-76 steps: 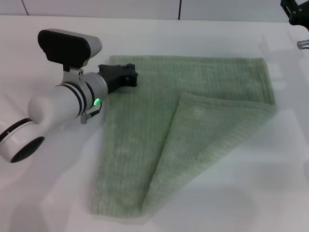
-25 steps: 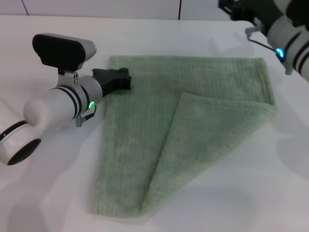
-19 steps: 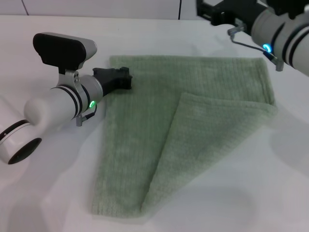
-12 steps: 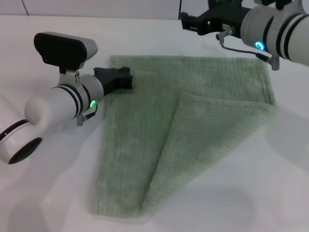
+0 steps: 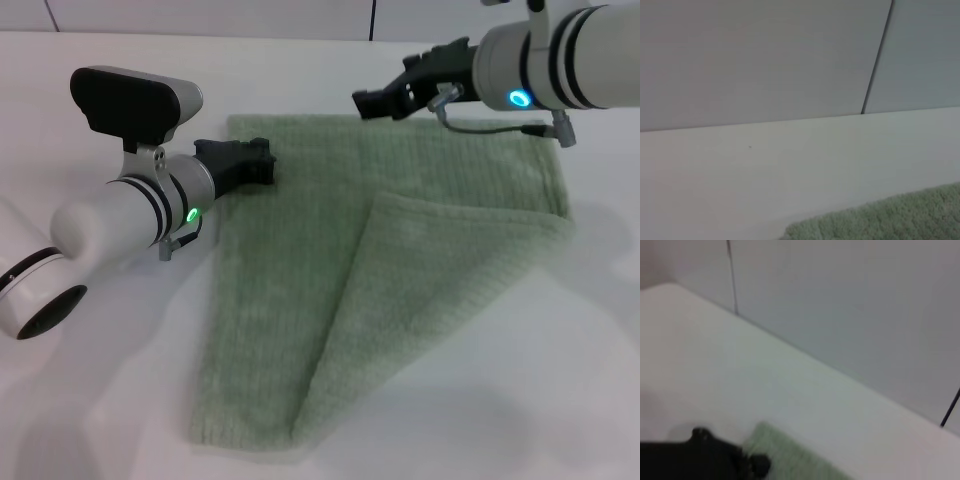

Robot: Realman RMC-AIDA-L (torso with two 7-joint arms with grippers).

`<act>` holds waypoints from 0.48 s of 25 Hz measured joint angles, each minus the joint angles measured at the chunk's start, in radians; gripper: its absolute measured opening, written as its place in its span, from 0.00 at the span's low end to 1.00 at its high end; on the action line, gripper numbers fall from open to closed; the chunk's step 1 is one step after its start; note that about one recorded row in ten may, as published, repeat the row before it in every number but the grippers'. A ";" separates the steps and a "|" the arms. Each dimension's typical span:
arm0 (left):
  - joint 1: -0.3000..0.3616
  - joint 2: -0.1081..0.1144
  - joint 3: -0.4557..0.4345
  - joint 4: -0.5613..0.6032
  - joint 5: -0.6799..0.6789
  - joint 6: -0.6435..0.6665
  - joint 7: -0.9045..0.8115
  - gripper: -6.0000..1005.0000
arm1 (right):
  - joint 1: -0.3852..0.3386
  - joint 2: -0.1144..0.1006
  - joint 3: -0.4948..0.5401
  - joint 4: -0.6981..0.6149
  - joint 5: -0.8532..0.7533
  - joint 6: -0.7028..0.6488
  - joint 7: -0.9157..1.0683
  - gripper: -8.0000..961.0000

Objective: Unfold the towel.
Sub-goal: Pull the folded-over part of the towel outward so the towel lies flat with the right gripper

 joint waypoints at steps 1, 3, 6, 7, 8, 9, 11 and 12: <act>0.000 0.000 0.000 0.000 0.000 0.000 0.000 0.00 | 0.008 0.000 0.003 0.005 0.001 -0.019 0.000 0.79; 0.000 0.001 0.000 0.000 0.000 0.000 0.000 0.00 | 0.027 0.000 0.007 0.017 0.002 -0.057 0.000 0.79; 0.000 0.001 -0.001 0.000 0.000 0.000 0.000 0.00 | 0.051 0.000 0.009 0.037 0.004 -0.098 -0.003 0.79; 0.000 0.001 -0.001 -0.001 0.000 0.000 0.000 0.00 | 0.059 0.000 0.010 0.048 0.008 -0.112 -0.008 0.79; 0.000 0.001 -0.001 -0.001 0.000 0.000 0.000 0.00 | 0.067 0.001 0.010 0.058 0.016 -0.121 -0.017 0.79; 0.000 0.001 -0.001 -0.001 0.000 0.000 0.000 0.00 | 0.074 0.001 0.010 0.071 0.033 -0.131 -0.032 0.79; 0.000 0.002 0.000 -0.001 0.000 0.000 0.000 0.00 | 0.085 0.000 0.015 0.094 0.078 -0.149 -0.076 0.79; 0.000 0.002 0.000 -0.001 0.000 0.000 0.000 0.00 | 0.089 0.000 0.020 0.107 0.104 -0.156 -0.103 0.79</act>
